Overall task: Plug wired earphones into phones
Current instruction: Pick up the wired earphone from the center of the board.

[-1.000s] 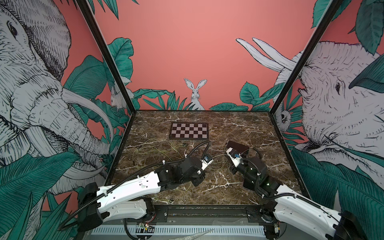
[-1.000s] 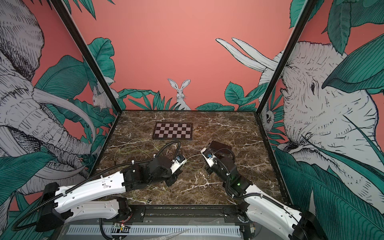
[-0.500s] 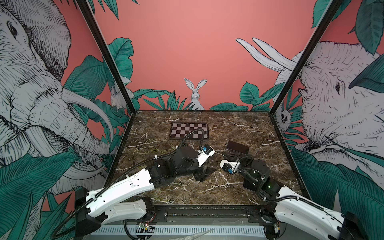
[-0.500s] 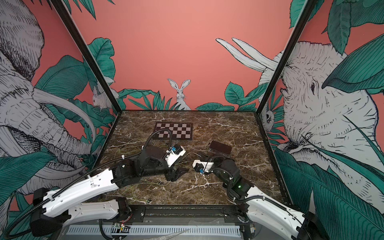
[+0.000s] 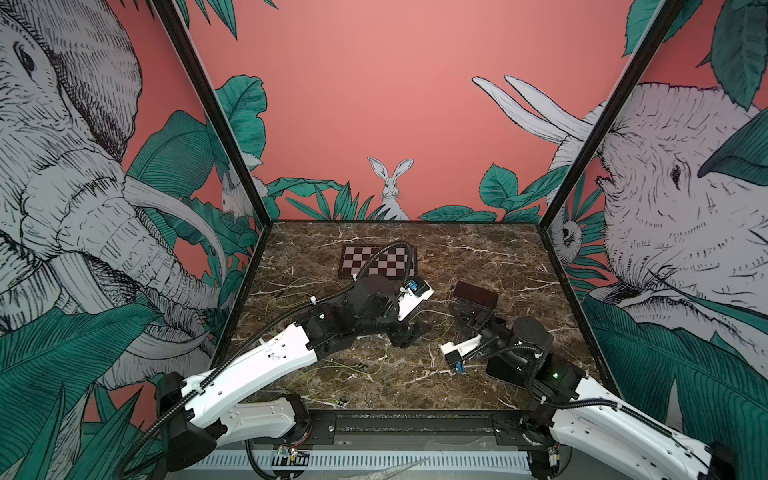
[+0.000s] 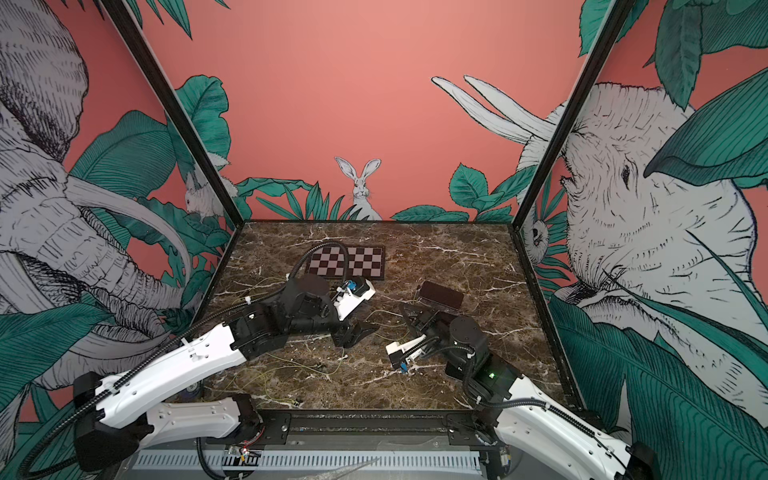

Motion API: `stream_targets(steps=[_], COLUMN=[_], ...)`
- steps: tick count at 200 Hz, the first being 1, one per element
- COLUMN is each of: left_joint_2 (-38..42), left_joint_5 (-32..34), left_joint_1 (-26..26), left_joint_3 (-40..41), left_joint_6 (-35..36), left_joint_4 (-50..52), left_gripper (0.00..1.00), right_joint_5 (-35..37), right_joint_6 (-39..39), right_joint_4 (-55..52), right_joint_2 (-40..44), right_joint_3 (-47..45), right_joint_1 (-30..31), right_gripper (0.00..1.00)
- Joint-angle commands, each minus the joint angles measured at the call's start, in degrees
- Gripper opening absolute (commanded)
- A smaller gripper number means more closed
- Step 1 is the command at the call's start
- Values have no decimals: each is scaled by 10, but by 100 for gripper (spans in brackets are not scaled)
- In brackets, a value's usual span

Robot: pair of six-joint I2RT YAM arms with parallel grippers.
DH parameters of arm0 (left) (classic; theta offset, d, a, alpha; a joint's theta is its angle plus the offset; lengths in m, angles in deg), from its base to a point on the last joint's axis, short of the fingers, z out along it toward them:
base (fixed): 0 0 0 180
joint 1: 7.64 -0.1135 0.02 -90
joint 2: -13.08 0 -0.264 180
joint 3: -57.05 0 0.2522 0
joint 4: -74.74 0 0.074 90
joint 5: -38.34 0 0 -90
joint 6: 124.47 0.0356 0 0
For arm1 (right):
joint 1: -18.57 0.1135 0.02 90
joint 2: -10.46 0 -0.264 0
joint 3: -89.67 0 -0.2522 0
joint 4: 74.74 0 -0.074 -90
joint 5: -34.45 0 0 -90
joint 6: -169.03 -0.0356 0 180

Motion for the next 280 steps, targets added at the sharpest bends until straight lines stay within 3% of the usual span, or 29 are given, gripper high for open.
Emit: stream_targets(steps=[1, 36, 50, 134, 160, 181, 192, 221, 248, 257, 270, 280], left_joint_2=[-21, -64, -78, -121, -129, -135, -137, -129, -110, -102, -87, -75], left_joint_5=[-89, -149, -160, -188, -197, -208, -208, -173, -111, -87, -38, 9], left_joint_1=[-15, -15, -15, -15, -15, -15, -15, -16, -18, -20, -20, -20], left_joint_3=[-34, -59, -66, -83, -87, -86, -87, -83, -62, -57, -43, -27], left_joint_6=[36, 40, 41, 33, 29, 20, 20, 30, 37, 43, 56, 70], left_joint_4=[-10, -20, -20, -30, -32, -38, -38, -27, -40, -44, -59, -78], left_gripper=[68, 63, 57, 39, 20, 1, 0, 0, 0, 0, 0, 0], right_joint_5=[-7, -14, -14, -4, 0, 8, 14, 34, 70, 86, 107, 114], right_joint_6=[84, 100, 95, 110, 110, 106, 95, 35, -62, -121, -206, -315], right_joint_4=[3, 4, 5, -21, -30, -38, -42, -60, -87, -90, -132, -195], right_joint_2=[7, -3, -9, -22, -24, -26, -24, -5, 28, 37, 45, 49], right_joint_3=[20, 35, 42, 60, 61, 64, 66, 63, 55, 53, 64, 88], right_joint_1=[8, 13, 14, 18, 19, 20, 22, 25, 26, 26, 26, 25], right_gripper=[6, 5, 5, 7, 10, 18, 21, 37, 58, 69, 74, 76])
